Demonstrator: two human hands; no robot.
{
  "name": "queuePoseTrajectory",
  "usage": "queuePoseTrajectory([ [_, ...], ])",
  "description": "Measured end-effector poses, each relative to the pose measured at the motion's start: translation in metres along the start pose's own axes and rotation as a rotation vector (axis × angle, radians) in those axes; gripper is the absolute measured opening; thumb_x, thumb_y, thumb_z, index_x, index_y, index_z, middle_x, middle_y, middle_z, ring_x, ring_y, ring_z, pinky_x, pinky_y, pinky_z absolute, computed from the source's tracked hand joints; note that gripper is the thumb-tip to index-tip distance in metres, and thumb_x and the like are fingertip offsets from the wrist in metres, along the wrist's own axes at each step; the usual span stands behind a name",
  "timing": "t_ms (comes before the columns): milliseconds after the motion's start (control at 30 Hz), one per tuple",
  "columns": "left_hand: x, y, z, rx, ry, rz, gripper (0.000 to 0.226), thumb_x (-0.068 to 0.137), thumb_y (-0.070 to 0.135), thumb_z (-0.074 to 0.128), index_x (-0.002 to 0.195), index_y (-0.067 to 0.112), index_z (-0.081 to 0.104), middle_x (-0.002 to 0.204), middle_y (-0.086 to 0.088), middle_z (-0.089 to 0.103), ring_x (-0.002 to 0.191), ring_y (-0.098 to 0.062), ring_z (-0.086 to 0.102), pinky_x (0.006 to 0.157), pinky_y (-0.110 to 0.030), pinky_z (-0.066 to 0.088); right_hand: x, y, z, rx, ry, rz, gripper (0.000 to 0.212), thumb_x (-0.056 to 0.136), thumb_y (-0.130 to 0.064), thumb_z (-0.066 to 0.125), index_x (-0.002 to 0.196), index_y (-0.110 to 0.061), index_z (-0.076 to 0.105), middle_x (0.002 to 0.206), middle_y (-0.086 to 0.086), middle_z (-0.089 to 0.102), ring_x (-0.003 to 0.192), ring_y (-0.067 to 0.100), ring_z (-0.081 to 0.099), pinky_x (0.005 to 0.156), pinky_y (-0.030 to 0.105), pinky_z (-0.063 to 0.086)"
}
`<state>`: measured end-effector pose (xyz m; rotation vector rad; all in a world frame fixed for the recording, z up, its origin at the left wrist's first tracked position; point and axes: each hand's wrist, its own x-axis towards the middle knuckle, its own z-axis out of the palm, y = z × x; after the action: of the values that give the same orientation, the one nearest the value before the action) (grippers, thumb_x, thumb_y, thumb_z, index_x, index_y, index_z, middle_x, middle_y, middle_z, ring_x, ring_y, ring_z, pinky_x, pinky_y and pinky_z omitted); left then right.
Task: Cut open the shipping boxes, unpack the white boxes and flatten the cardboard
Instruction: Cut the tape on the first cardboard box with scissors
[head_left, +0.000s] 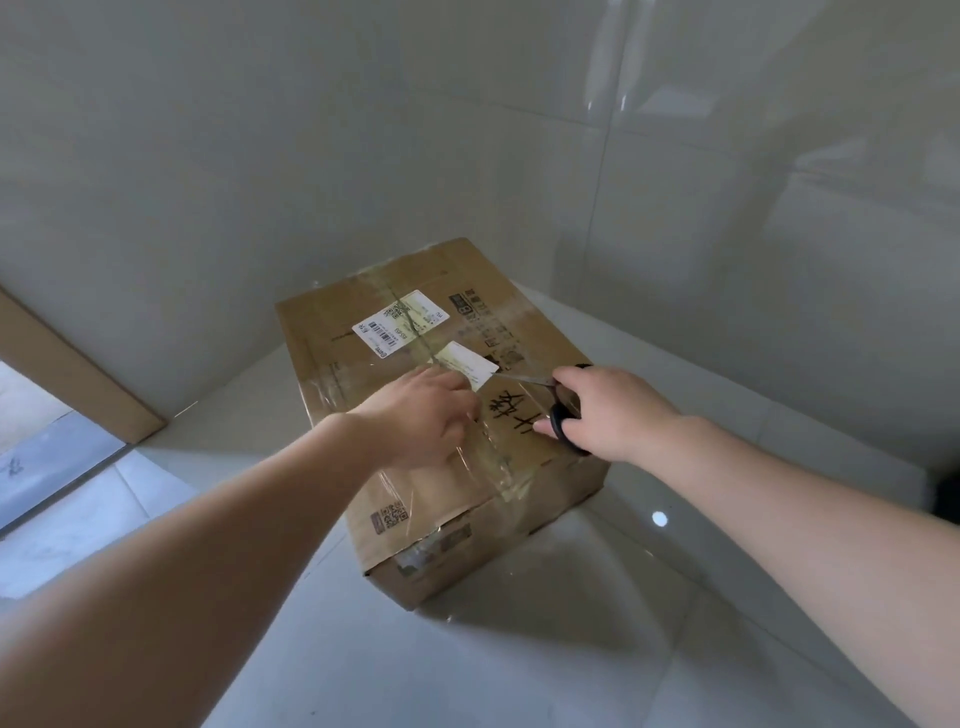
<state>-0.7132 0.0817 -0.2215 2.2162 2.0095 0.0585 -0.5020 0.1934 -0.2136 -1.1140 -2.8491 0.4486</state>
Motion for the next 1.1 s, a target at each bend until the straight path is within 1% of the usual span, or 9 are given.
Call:
queuePoseTrajectory([
  [100,0.016,-0.002,-0.001,0.0,-0.06,0.051,0.029,0.077,0.008,0.049,0.097,0.026,0.06,0.101,0.007,0.053,0.105,-0.017,0.044,0.091,-0.028,0.032,-0.004,0.007,0.007,0.004,0.014,-0.005,0.049,0.083,-0.052,0.063,0.116,-0.017,0.055,0.101,0.005,0.06,0.09,0.026,0.056,0.075,0.032,0.048],
  [233,0.027,-0.001,0.003,-0.045,-0.1,0.045,0.019,0.071,0.007,0.047,0.079,0.024,0.046,0.083,0.006,0.047,0.089,-0.017,0.041,0.09,-0.036,0.036,-0.002,0.008,0.014,0.001,0.025,-0.014,0.049,0.086,-0.05,0.062,0.12,-0.016,0.053,0.105,0.006,0.057,0.095,0.027,0.056,0.08,0.033,0.048],
  [333,0.032,-0.003,0.003,-0.022,-0.099,0.083,0.011,0.083,0.021,0.044,0.076,0.022,0.052,0.078,0.006,0.048,0.085,-0.018,0.043,0.09,-0.037,0.036,0.0,0.008,0.015,0.005,0.011,-0.017,0.048,0.087,-0.049,0.061,0.12,-0.016,0.052,0.1,0.005,0.054,0.092,0.026,0.055,0.077,0.033,0.049],
  [400,0.035,-0.006,0.005,0.028,-0.113,0.101,0.028,0.093,0.037,0.042,0.076,0.022,0.058,0.078,0.006,0.049,0.084,-0.017,0.044,0.089,-0.034,0.034,0.002,0.009,0.015,0.004,0.006,-0.023,0.049,0.086,-0.049,0.062,0.12,-0.016,0.052,0.1,0.005,0.053,0.09,0.026,0.055,0.076,0.033,0.049],
  [533,0.028,-0.01,0.014,0.074,-0.054,0.121,0.044,0.093,0.057,0.037,0.072,0.02,0.051,0.072,0.008,0.048,0.074,-0.015,0.045,0.084,-0.031,0.038,0.0,0.008,0.012,0.002,0.008,-0.042,0.049,0.086,-0.049,0.062,0.119,-0.014,0.052,0.094,0.003,0.048,0.082,0.023,0.047,0.069,0.03,0.043],
  [633,0.024,-0.011,0.018,0.17,-0.075,0.056,0.052,0.093,0.059,0.029,0.065,0.019,0.047,0.062,0.005,0.051,0.07,-0.019,0.045,0.084,-0.034,0.041,-0.01,0.009,0.011,0.002,0.011,-0.048,0.047,0.085,-0.049,0.062,0.116,-0.015,0.054,0.098,0.005,0.055,0.085,0.026,0.053,0.072,0.034,0.048],
  [733,0.019,-0.006,0.022,0.166,0.06,0.038,0.053,0.098,0.047,0.032,0.06,0.015,0.048,0.053,0.003,0.049,0.059,-0.021,0.046,0.089,-0.028,0.036,-0.026,0.009,0.011,-0.098,0.081,-0.073,0.041,0.088,-0.049,0.056,0.114,-0.018,0.055,0.097,0.005,0.058,0.086,0.028,0.056,0.074,0.032,0.043],
  [867,0.036,0.013,0.02,0.086,0.206,-0.063,0.053,0.1,0.042,0.033,0.054,0.018,0.04,0.048,0.002,0.044,0.049,-0.019,0.042,0.083,-0.027,0.03,-0.04,0.005,0.005,-0.195,0.141,-0.057,0.032,0.086,-0.045,0.054,0.109,-0.023,0.058,0.097,0.004,0.055,0.098,0.028,0.053,0.083,0.037,0.036],
  [1100,0.037,0.01,0.021,-0.007,0.154,-0.274,0.055,0.1,0.044,0.029,0.055,0.017,0.045,0.051,-0.002,0.05,0.056,-0.018,0.049,0.073,-0.033,0.038,-0.074,0.023,-0.004,-0.199,0.041,0.006,0.038,0.083,-0.044,0.051,0.114,-0.024,0.062,0.089,0.004,0.049,0.094,0.03,0.053,0.079,0.035,0.04],
])
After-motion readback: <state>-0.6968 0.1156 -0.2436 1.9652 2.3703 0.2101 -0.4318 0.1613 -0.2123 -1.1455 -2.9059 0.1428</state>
